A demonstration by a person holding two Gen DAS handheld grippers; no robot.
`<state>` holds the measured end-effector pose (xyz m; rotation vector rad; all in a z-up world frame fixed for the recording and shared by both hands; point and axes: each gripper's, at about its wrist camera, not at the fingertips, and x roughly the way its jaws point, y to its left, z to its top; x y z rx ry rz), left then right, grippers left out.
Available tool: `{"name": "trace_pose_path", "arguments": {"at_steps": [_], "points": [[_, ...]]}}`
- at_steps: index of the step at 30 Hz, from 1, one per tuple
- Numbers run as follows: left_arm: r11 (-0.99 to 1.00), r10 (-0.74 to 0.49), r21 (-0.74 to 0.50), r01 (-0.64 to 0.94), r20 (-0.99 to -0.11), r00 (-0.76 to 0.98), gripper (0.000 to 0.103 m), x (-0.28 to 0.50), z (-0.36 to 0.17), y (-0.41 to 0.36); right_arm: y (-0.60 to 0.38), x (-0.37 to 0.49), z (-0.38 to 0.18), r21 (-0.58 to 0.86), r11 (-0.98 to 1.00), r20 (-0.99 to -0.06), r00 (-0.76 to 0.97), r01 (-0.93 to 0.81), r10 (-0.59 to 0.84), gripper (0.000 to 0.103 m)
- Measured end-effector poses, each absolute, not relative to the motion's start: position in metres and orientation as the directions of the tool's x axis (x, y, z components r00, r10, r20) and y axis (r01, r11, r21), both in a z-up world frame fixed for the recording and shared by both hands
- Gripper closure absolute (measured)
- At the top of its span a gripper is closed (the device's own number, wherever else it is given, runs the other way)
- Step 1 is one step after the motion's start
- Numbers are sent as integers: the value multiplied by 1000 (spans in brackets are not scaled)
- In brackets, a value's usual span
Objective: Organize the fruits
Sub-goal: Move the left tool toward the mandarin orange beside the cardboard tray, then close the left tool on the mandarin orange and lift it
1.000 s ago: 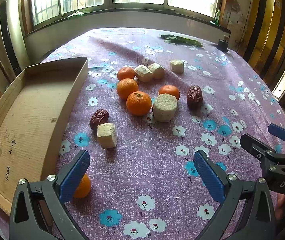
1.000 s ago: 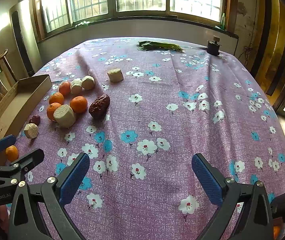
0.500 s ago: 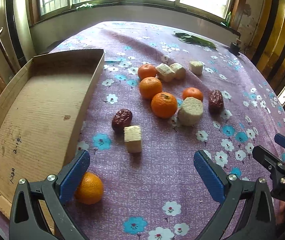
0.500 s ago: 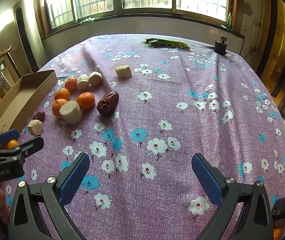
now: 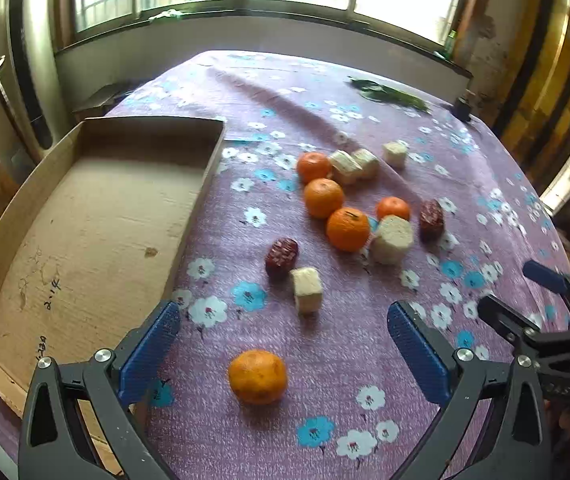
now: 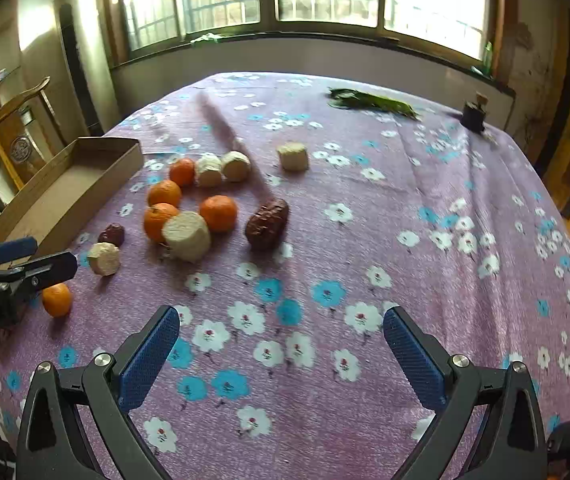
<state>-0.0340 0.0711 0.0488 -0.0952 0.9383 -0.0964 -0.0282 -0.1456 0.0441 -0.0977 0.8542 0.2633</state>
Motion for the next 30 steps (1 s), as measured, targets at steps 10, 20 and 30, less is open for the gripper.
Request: {"name": "trace_pose_path", "arguments": {"at_steps": [10, 20, 30], "points": [[990, -123, -71, 118, -841, 527, 0, -56, 25, 64, -151, -28, 39, 86, 955, -755, 607, -283, 248, 0], [993, -82, -21, 116, -832, 549, 42, -56, 14, 70, -135, -33, 42, 146, 918, -731, 585, -369, 351, 22], [991, -126, -69, 117, -790, 600, 72, -67, 29, 87, -70, -31, 33, 108, 860, -766, 509, -498, 391, 35]]}}
